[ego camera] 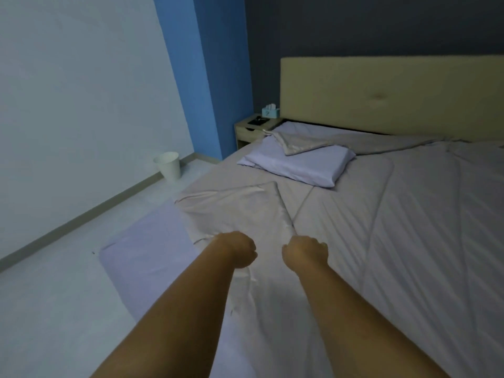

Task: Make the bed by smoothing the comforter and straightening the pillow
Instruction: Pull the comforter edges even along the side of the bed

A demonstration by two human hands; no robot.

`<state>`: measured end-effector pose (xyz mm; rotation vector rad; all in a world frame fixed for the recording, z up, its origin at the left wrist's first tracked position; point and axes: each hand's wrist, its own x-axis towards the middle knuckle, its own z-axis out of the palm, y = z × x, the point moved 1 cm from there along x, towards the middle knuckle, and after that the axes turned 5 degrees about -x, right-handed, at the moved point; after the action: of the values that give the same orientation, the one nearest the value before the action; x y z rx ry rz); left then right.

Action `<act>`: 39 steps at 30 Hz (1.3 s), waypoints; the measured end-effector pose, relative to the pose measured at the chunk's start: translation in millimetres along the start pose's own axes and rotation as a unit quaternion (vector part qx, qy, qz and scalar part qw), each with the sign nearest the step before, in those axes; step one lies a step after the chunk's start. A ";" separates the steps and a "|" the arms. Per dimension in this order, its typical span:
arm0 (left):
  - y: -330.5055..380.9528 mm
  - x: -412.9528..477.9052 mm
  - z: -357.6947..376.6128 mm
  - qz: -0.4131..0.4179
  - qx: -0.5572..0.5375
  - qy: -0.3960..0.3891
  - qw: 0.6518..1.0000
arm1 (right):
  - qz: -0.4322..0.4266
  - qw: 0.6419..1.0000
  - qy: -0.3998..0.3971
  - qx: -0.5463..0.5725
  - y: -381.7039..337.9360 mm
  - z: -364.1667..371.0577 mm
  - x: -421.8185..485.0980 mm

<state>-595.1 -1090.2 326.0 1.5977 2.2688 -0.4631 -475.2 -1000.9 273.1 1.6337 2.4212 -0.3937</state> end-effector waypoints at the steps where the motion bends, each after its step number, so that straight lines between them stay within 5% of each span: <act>1: -12.7 16.7 0.0 0.004 0.013 -0.017 1.000 | 0.001 1.000 -0.022 -0.003 -12.1 6.0 16.8; 10: -119.9 185.1 -24.3 0.023 0.013 -0.041 0.999 | -0.012 1.000 0.004 -0.015 -102.0 -4.5 159.8; 20: -207.9 445.8 -1.7 0.162 0.035 0.023 0.986 | 0.087 0.989 0.116 -0.005 -159.0 58.0 359.8; 34: -196.9 713.9 76.7 0.196 -0.055 0.154 0.967 | 0.161 0.971 0.179 0.013 -116.2 183.2 573.6; 37: -193.7 745.6 95.9 0.174 -0.062 0.144 0.972 | 0.163 0.947 0.272 -0.055 -115.1 218.7 594.4; 39: -194.8 758.4 111.6 0.174 -0.040 0.205 0.962 | 0.168 0.918 0.350 -0.083 -113.2 237.8 601.6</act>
<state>-1012.1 -565.8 -94.3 2.1519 2.1631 0.0591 -801.4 -591.1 -123.0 2.3395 2.4100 0.5311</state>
